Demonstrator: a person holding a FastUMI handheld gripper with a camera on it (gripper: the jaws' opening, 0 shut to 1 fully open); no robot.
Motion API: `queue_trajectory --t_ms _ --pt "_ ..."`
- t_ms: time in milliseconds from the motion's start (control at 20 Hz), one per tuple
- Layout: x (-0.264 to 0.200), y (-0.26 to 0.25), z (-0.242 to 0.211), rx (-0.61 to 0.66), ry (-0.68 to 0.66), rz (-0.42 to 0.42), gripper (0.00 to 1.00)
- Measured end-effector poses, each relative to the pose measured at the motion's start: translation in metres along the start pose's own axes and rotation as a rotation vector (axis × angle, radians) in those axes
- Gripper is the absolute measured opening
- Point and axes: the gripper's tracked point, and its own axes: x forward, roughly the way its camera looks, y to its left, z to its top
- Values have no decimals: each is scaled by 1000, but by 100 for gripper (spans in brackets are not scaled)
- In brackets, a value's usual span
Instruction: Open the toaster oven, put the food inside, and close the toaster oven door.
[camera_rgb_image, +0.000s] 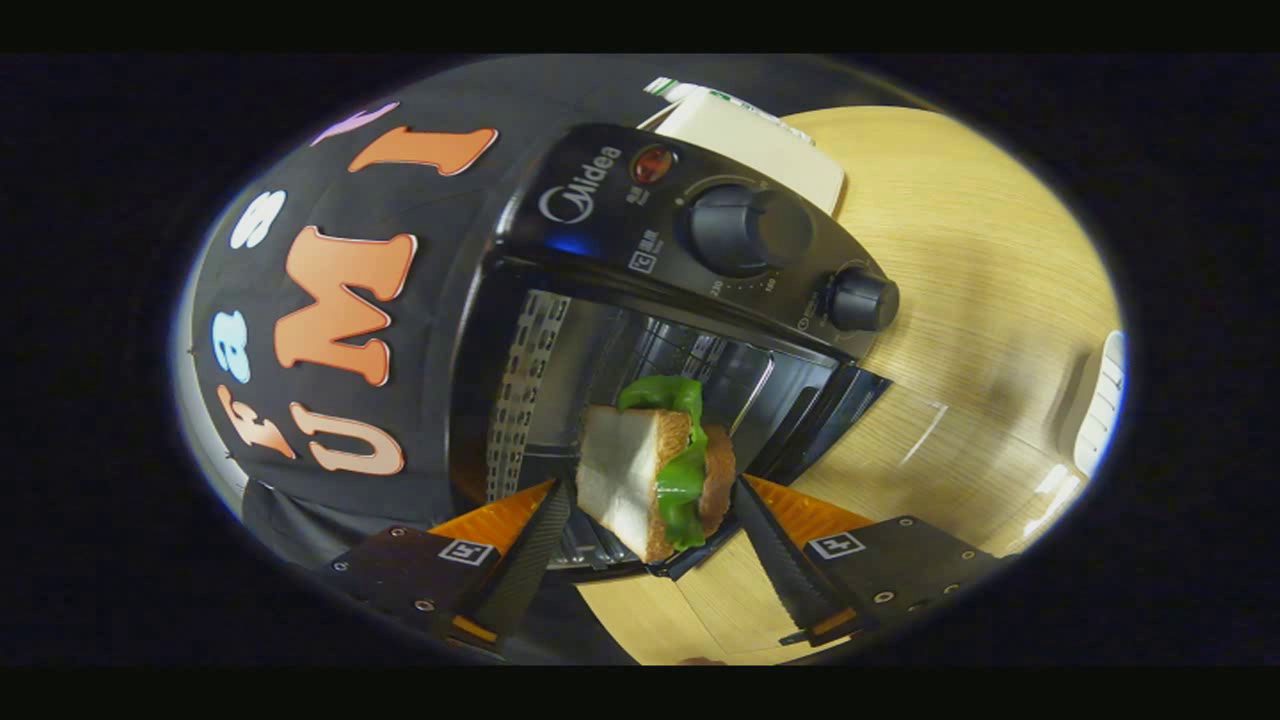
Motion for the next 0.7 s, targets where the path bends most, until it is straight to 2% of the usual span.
queue_trajectory --t_ms 200,300,600,700 --pt "-42 2 -7 -41 -5 13 98" --pt "-68 5 -12 -106 -7 22 98" --pt "-124 -12 -29 -408 18 -37 98" --pt "-134 -28 -34 -525 30 -84 98"
